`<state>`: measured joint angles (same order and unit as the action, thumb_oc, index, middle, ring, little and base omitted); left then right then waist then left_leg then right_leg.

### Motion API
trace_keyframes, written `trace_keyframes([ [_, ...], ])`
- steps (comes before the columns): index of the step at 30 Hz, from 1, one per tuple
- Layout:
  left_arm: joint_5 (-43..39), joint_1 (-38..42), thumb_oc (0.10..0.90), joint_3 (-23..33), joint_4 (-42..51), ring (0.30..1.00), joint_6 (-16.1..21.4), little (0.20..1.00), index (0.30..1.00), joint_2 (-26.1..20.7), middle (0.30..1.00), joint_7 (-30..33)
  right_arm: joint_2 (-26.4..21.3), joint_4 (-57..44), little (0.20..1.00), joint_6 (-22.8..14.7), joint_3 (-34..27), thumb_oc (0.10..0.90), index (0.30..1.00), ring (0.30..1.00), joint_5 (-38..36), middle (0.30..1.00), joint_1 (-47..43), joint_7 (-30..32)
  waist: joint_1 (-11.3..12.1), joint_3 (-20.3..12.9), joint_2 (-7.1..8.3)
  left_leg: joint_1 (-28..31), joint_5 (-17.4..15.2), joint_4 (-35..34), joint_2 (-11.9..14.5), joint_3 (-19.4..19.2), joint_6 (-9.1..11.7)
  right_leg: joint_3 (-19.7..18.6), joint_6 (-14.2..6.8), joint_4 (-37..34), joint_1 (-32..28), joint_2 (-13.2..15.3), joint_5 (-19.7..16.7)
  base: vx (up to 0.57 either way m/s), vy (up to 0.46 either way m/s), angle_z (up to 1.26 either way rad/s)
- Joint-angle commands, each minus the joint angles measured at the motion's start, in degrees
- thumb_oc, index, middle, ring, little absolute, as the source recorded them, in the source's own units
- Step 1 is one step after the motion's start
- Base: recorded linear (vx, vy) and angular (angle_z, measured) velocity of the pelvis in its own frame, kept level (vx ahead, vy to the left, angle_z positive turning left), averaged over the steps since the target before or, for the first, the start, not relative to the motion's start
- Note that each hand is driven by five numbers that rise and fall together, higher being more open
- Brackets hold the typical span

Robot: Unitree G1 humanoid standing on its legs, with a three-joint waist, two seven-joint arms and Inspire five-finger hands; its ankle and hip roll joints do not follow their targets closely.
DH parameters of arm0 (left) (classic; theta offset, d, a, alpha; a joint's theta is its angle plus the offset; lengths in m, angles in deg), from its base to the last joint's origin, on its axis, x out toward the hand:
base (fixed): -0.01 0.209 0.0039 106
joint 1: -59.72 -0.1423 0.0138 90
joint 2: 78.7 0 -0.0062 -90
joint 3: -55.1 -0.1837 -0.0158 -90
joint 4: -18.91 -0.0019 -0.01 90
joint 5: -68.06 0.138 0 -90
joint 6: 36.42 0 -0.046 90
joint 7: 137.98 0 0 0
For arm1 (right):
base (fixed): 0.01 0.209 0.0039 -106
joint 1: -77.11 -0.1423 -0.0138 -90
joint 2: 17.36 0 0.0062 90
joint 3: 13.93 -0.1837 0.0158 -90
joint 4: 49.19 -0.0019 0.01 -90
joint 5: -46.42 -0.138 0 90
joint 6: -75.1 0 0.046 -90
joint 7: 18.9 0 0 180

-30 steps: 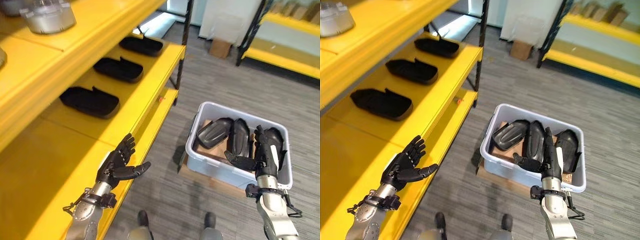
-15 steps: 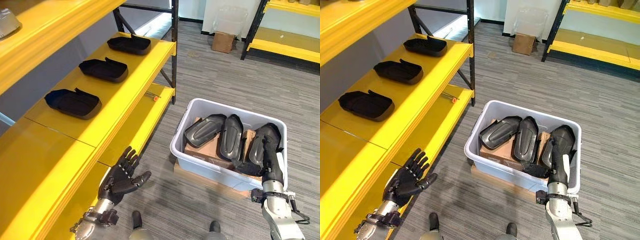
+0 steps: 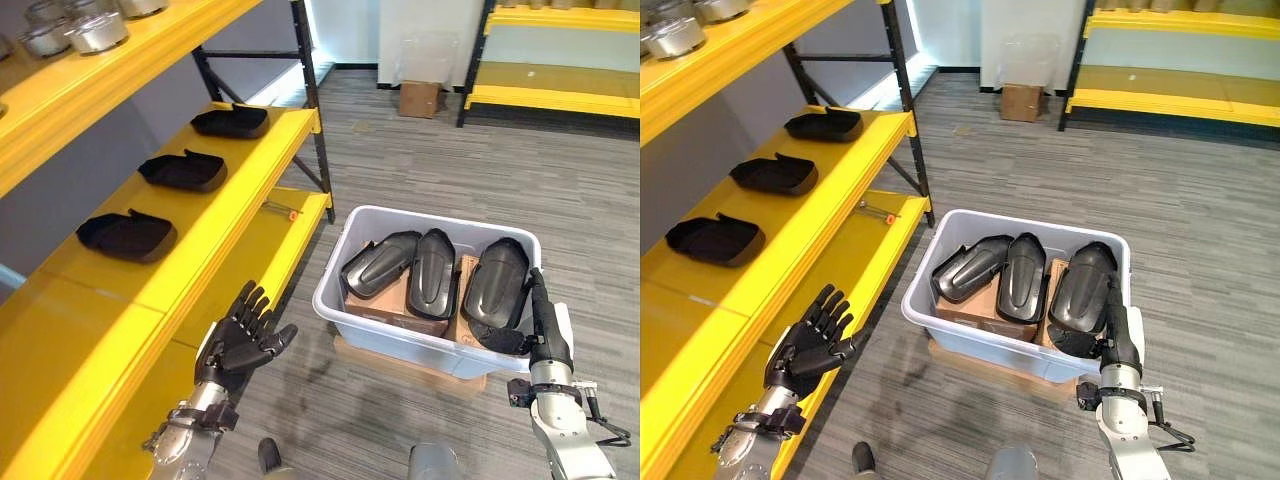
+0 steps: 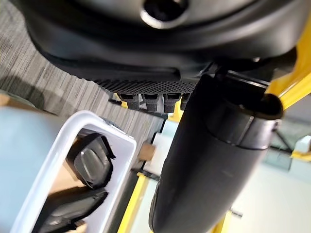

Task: Move parts from the plastic box to the shelf.

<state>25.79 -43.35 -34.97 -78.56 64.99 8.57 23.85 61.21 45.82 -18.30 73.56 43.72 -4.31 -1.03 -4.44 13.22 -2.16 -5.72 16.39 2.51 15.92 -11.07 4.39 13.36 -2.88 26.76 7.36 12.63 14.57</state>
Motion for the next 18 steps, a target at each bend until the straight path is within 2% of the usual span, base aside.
trace_keyframes([
  [1, 0.57, 3.73, 0.9, 5.78, 7.53, 1.0, 5.05, 1.0, 1.0, -2.46, 1.0, -0.67, -1.84, -5.14, 1.0, -6.13, -3.15, 0.9, 1.0, 1.0, -0.14, 1.0, -6.39, -0.99, 0.18, -1.13, 0.79, 8.4, -10.26, -1.6, -4.14, 0.53, 2.29, -1.83, -2.15, -14.09, -6.47, -5.23, -9.96, 0.1, -0.116, -0.16],
  [2, 1.2, 3.35, 0.9, 5.82, 8.18, 1.0, 4.83, 1.0, 1.0, -2.32, 1.0, -1.13, -1.4, -5.83, 1.0, -6.28, -2.93, 0.9, 1.0, 1.0, -0.23, 1.0, -6.1, -1.4, 0.4, -1.28, 0.74, 7.55, -9.73, -3.78, -6.05, -1.09, 2.39, -1.65, -2.48, -17.28, -7.99, -6.24, -11.22, 0.11, -0.067, -0.56],
  [4, 1.56, 3.17, 0.9, 5.9, 8.07, 1.0, 4.94, 1.0, 1.0, -2.12, 1.0, -1.81, -0.76, -7.02, 1.0, -6.23, -2.76, 0.9, 1.0, 1.0, -0.39, 1.0, -5.66, -1.66, 1.08, -1.65, 0.84, 4.46, -6.78, -6.94, -7.37, -3.34, 3.27, -0.98, -2.73, -21.68, -10.86, -7.42, -12.58, 0.13, -0.021, -0.32],
  [6, 1.67, 2.96, 0.9, 5.78, 7.93, 1.0, 5.21, 1.0, 1.0, -2.03, 1.0, -1.88, -0.33, -7.67, 1.0, -6.12, -2.44, 0.9, 1.0, 1.0, -0.74, 1.0, -5.35, -1.65, 1.68, -1.79, 0.86, 2.03, -4.83, -7.41, -7.38, -2.53, 3.95, -1.01, -2.48, -22.76, -12.11, -8.14, -12.79, 0.1, 0.018, -0.16],
  [7, 1.45, 2.94, 0.9, 5.73, 7.72, 1.0, 5.51, 1.0, 1.0, -2.11, 1.0, -1.51, -0.14, -7.69, 1.0, -6.4, -1.78, 0.9, 1.0, 1.0, -0.59, 1.0, -5.57, -1.77, 2.28, -1.65, 1.03, 0.31, -3.87, -7.25, -7.43, -0.46, 4.16, -1.74, -2.14, -22.76, -12.72, -8.52, -12.46, 0.13, 0.056, -0.27],
  [9, 1.67, 2.56, 0.9, 6.11, 7.24, 1.0, 6.94, 1.0, 1.0, -2.08, 1.0, -0.32, -0.04, -7.22, 1.0, -6.59, 0.04, 0.9, 1.0, 1.0, 0.02, 1.0, -7.2, -3.44, 3.55, -1.63, 1.11, -0.58, -4.35, -7.4, -7.98, 4.12, 3.47, -4.23, -1.77, -22.01, -13.09, -9.18, -11.41, 0.15, 0.094, -0.36],
  [12, 1.1, 3.74, 0.9, 6.42, 5.32, 1.0, 7.66, 1.0, 1.0, -2.26, 1.0, -2.38, 0.42, -7.84, 1.0, -5.92, 0.01, 0.9, 1.0, 1.0, -1.33, 1.0, -6.69, -4.14, 2.93, -2.59, 1.56, 1.99, -6.63, -7.48, -8.04, 1.4, 2.25, -3.77, -2.03, -22.64, -14.34, -8.99, -10.71, 0.14, 0.131, -0.99],
  [18, 2.33, 5.98, 0.9, 6.23, 3.82, 1.0, 6.6, 1.0, 1.0, -3.12, 1.0, -3.11, 1.19, -7.93, 1.0, -6.33, -0.24, 0.9, 1.0, 1.0, -2.2, 1.0, -6.26, -4.86, 1.96, -4.05, 2.68, 6.07, -10.62, -7.51, -9.56, -0.57, 0.48, -3.91, -3.73, -24.35, -15.13, -7.41, -12.41, 0.12, 0.091, -0.2],
])
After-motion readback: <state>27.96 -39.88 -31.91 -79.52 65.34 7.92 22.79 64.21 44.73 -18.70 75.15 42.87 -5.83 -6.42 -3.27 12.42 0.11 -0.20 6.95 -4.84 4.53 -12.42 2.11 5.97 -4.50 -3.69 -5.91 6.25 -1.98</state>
